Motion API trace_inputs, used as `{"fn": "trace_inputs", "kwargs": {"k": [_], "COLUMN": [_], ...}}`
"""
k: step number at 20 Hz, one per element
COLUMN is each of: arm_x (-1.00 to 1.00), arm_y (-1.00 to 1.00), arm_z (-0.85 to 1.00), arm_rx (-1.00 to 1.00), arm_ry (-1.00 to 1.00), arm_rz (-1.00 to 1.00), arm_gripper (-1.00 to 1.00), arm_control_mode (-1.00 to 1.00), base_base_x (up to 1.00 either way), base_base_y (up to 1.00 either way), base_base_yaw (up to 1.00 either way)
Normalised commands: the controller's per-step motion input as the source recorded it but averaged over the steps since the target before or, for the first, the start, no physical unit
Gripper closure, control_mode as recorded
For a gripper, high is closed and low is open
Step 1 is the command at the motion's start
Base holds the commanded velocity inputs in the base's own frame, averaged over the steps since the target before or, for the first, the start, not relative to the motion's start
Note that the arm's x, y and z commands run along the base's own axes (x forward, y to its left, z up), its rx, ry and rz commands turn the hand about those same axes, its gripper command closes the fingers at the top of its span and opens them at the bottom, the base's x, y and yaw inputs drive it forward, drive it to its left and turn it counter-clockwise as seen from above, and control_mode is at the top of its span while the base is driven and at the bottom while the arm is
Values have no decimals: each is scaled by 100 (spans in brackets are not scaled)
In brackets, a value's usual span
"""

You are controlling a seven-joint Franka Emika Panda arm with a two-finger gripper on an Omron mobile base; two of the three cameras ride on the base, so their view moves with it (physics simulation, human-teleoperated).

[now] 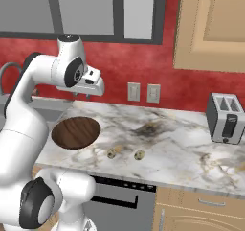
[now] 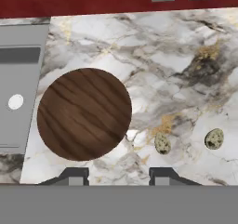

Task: Gather the eggs and milk located in the vicinity of the sink area and place them right next to the bowl.

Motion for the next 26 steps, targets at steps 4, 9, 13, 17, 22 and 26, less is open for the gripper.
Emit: {"fn": "trace_inputs", "kwargs": {"k": [4, 9, 13, 17, 22, 26], "arm_x": [0, 0, 0, 0, 0, 0], "arm_y": [0, 0, 0, 0, 0, 0], "arm_z": [0, 0, 0, 0, 0, 0], "arm_rx": [0, 0, 0, 0, 0, 0], "arm_ry": [0, 0, 0, 0, 0, 0], "arm_rz": [0, 0, 0, 0, 0, 0], "arm_gripper": [-100, -100, -100, -100, -100, -100], "arm_control_mode": [100, 100, 100, 100, 100, 100], "base_base_x": [0, -46, -62, -26, -2, 0], "base_base_y": [0, 29, 57, 83, 100, 100], "base_base_yaw": [0, 0, 0, -2, -7, -4]}}
